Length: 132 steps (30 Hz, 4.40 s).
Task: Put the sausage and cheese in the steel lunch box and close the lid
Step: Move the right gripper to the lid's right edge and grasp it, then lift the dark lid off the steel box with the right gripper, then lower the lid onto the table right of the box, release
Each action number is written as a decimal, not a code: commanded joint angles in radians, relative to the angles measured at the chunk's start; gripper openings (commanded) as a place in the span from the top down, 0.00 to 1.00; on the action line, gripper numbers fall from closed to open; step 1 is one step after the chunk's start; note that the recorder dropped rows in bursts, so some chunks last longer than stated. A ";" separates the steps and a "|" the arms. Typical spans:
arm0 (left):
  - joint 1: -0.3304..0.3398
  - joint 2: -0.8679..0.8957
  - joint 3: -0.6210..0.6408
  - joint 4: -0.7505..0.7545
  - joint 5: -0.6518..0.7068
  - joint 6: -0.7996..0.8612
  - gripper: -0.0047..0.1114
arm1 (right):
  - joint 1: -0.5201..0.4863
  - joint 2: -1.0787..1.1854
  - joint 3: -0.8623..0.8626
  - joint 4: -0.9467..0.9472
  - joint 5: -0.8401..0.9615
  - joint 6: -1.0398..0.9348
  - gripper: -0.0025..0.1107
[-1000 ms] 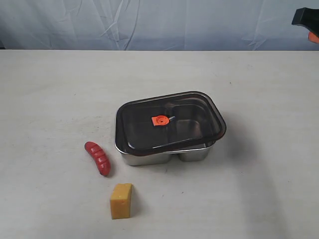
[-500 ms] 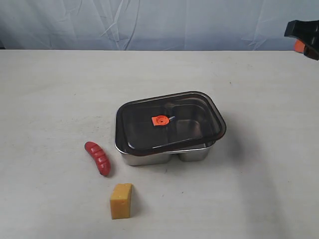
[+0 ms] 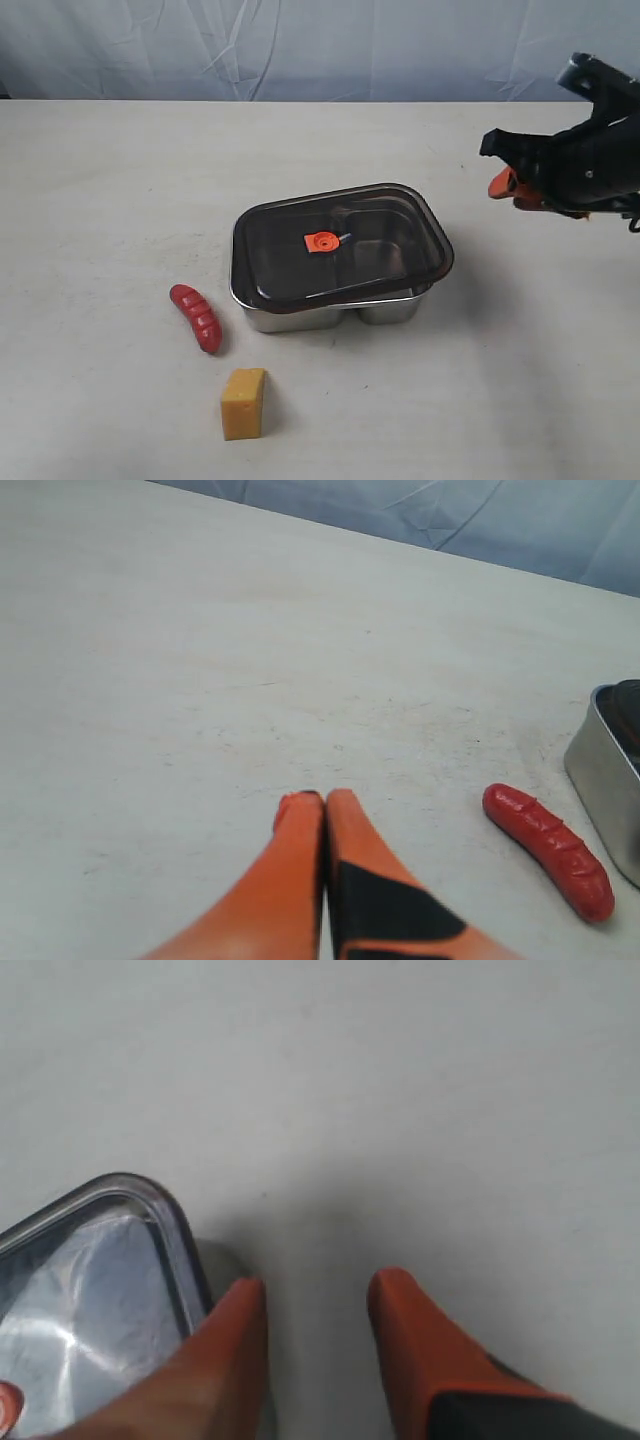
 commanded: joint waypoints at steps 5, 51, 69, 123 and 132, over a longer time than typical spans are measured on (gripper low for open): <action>0.000 -0.004 0.006 0.011 -0.010 -0.016 0.96 | -0.006 0.094 -0.006 0.498 0.188 -0.443 0.66; 0.000 -0.004 0.006 0.011 -0.010 -0.016 0.96 | -0.085 0.293 -0.006 0.544 0.506 -0.646 0.98; 0.000 -0.004 0.006 0.011 -0.010 -0.016 0.96 | -0.085 0.154 -0.006 0.515 0.507 -0.646 0.99; 0.000 -0.004 0.035 0.020 -0.053 -0.013 0.96 | 0.057 -0.329 -0.006 -0.641 0.291 -0.707 0.99; 0.000 -0.004 0.035 0.020 -0.053 -0.013 0.96 | 0.175 -0.329 -0.006 -0.638 0.580 -0.552 0.99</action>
